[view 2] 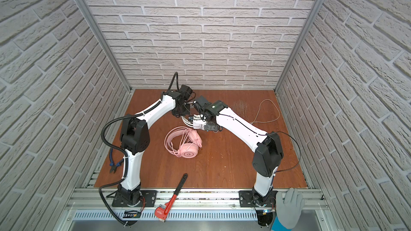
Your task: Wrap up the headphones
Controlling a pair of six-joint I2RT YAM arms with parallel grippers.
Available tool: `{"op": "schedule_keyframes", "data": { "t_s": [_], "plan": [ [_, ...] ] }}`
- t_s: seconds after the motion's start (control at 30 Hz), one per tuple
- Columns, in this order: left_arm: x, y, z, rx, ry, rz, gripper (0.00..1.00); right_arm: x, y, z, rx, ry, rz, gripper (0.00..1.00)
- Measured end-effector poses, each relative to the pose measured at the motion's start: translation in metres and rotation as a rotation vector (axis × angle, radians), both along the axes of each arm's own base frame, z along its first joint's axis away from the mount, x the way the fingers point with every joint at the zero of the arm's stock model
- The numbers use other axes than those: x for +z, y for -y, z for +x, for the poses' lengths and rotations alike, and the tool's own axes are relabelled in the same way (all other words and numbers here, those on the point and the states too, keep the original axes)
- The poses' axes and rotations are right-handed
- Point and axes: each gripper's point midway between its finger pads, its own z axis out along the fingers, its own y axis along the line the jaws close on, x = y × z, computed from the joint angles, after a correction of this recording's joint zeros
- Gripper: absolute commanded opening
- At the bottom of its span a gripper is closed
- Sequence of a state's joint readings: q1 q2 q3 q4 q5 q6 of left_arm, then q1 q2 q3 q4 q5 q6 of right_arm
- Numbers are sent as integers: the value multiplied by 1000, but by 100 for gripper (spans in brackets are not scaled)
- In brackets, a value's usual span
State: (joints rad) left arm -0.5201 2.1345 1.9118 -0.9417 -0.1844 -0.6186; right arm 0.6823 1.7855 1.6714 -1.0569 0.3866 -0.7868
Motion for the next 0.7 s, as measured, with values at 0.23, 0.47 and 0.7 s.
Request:
{"op": "schedule_keyframes", "data": {
  "t_s": [0.23,0.47,0.7],
  "plan": [
    [2,11,-1,-82,-10,-15,0,-8,10,16,102,70,-94,6],
    [1,17,-4,-147,-22,-24,0,2,10,38,199,160,-137,6],
    [1,24,-6,-203,-29,-41,0,3,17,55,247,198,-160,6]
  ]
}}
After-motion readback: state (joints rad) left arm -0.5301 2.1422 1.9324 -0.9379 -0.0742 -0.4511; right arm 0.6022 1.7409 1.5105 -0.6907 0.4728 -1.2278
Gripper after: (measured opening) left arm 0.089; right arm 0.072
